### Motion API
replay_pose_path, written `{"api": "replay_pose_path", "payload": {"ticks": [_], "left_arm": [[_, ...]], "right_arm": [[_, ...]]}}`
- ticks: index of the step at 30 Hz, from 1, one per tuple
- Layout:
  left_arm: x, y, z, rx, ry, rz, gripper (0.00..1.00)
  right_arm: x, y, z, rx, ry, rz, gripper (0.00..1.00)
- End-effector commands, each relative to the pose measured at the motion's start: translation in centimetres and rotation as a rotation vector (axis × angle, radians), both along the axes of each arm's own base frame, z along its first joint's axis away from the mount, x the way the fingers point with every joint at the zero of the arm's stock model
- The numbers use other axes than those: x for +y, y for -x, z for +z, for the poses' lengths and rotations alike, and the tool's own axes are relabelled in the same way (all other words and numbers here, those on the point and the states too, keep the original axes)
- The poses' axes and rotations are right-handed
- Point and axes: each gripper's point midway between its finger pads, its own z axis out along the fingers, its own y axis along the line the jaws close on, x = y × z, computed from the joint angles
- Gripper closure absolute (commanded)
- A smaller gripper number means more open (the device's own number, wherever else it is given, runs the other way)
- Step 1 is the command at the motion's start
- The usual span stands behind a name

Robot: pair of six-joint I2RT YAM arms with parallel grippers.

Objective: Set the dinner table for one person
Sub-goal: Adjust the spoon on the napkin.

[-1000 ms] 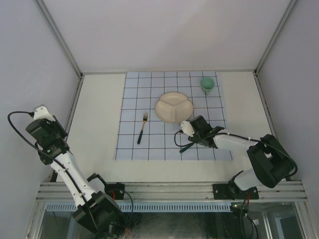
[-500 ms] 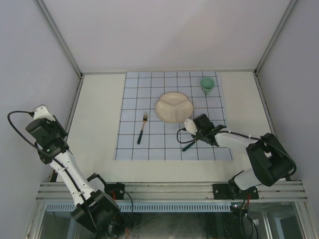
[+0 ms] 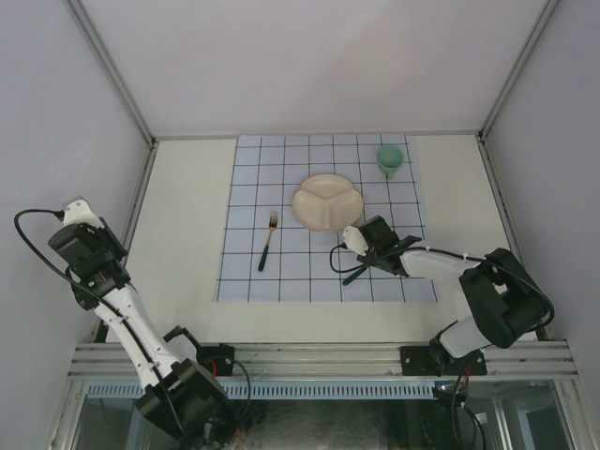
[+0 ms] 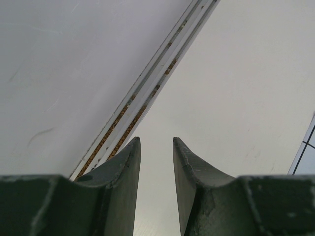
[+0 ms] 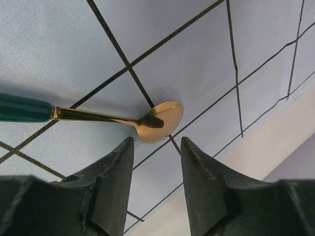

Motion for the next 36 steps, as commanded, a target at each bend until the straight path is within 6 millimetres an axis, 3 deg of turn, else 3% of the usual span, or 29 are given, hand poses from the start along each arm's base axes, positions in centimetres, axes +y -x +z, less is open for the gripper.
{"api": "replay_pose_path", "payload": {"ticks": [1, 14, 20, 23, 36], "left_arm": [[-0.1, 0.2, 0.1, -0.023, -0.012, 0.003, 0.63], [0.2, 0.1, -0.2, -0.018, -0.009, 0.011, 0.63], [0.0, 0.3, -0.3, -0.017, -0.011, 0.006, 0.63], [-0.1, 0.3, -0.2, -0.02, -0.013, 0.005, 0.63], [-0.3, 0.3, -0.3, -0.02, -0.007, 0.0, 0.63]], "right_arm": [[1.6, -1.7, 0.8, -0.068, 0.019, 0.035, 0.57], [2.4, -2.2, -0.7, -0.075, 0.083, 0.08, 0.64], [2.1, -2.3, -0.4, -0.069, 0.071, 0.059, 0.85], [2.0, -2.4, -0.1, -0.073, 0.066, 0.052, 0.91], [1.5, -3.2, 2.2, -0.136, 0.036, 0.028, 0.98]]}}
